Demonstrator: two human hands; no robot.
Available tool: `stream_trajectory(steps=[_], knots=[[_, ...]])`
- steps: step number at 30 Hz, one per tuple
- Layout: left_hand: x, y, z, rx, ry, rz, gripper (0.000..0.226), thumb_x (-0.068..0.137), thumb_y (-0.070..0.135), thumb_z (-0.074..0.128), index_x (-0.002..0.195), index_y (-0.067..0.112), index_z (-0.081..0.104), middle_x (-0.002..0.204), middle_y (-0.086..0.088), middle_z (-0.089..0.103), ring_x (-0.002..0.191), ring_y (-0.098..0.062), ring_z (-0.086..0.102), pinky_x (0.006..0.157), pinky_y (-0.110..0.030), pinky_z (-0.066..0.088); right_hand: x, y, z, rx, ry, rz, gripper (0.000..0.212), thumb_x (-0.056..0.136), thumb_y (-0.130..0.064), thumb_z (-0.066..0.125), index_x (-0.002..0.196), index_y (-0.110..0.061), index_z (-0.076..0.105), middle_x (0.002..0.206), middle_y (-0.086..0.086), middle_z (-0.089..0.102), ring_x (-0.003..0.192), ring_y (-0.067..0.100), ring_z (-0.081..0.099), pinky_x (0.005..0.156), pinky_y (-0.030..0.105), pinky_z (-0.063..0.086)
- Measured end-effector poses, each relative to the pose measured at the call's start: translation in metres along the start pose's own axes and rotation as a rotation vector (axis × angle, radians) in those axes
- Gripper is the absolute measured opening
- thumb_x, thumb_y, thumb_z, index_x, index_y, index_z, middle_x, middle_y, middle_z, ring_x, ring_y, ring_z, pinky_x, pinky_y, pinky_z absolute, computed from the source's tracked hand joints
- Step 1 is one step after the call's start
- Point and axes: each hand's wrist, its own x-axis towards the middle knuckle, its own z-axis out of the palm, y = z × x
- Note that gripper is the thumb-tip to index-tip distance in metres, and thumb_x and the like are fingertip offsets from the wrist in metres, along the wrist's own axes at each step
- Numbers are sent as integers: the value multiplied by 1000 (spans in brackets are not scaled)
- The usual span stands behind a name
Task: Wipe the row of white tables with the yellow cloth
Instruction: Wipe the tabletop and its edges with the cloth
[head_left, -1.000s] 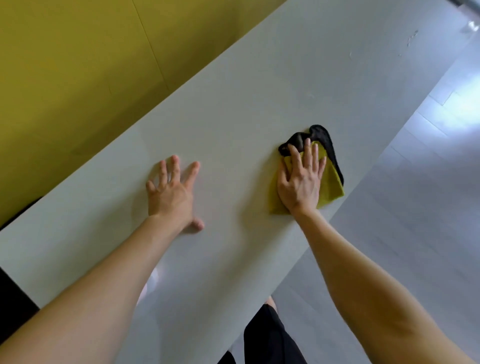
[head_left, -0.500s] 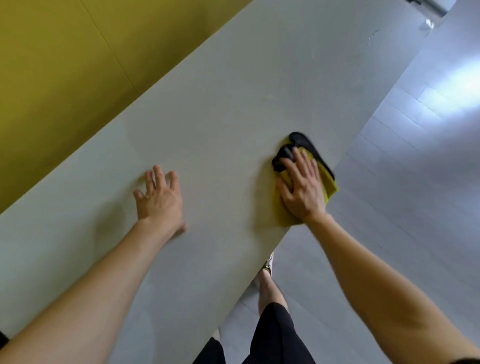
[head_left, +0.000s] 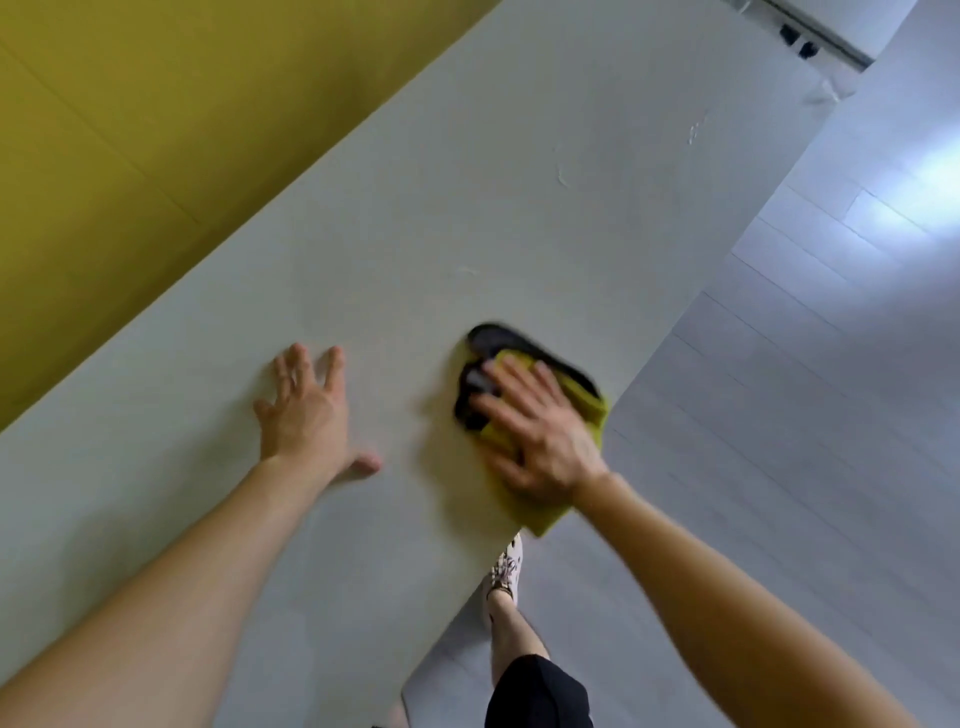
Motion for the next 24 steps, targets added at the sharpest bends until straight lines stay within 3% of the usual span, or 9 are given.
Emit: stream_trajectory(steps=[4,6,8,11,13,17,19,21,24], knots=[[-1,-9,5,35,21,11,162,58,81,91,173,31,-12,182,-11,-14,169,-32,-8,130,-56,30,64,104,-48,-90,103,376,70,102,-62,51,164,-27,45,181,3,19,169,25,8,135,60,9],[-1,-8,4,34,21,11,163,58,80,91,173,31,-13,182,-11,-14,169,-32,-7,130,-56,30,89,103,-48,-87,128,520,72,100,-62,49,164,-29,43,182,4,16,170,26,4,135,61,4],[-2,-6,3,29,20,9,164,57,80,91,173,31,-14,182,-11,-15,169,-32,-8,130,-56,31,92,60,-32,-86,131,543,76,98,-61,51,165,-27,41,182,9,12,169,32,1,133,66,1],[-3,-6,3,19,30,9,164,57,80,92,173,31,-13,182,-11,-14,169,-33,-6,128,-55,33,57,-35,7,-23,-17,111,78,98,-60,57,164,-22,44,181,17,13,168,43,1,128,75,9],[-3,-7,3,13,38,19,164,56,79,92,173,31,-12,182,-11,-14,169,-33,-6,127,-56,35,40,-64,21,-30,-173,-195,77,101,-62,55,166,-25,41,181,16,9,168,42,-1,130,72,8],[-4,-6,1,14,41,19,162,60,78,92,173,30,-15,181,-11,-17,169,-32,-8,128,-53,34,88,-5,9,-39,-207,-496,74,102,-63,58,165,-28,44,181,9,19,169,34,8,135,61,7],[-5,-6,1,17,38,32,161,61,80,90,172,31,-17,181,-11,-18,170,-31,-9,128,-52,33,141,39,-6,-45,-106,-355,74,100,-60,62,163,-26,47,179,7,26,168,33,16,134,62,12],[-6,-8,2,23,52,34,162,60,82,88,172,32,-18,181,-11,-18,170,-30,-8,128,-51,33,198,66,-23,-68,0,-69,73,100,-63,59,162,-27,47,178,6,29,168,32,18,132,64,15],[-5,-11,2,20,80,44,162,57,86,86,172,33,-15,182,-11,-14,170,-30,-5,127,-51,34,241,64,-27,-116,33,187,76,98,-65,51,163,-27,44,179,7,27,168,32,12,134,62,8]])
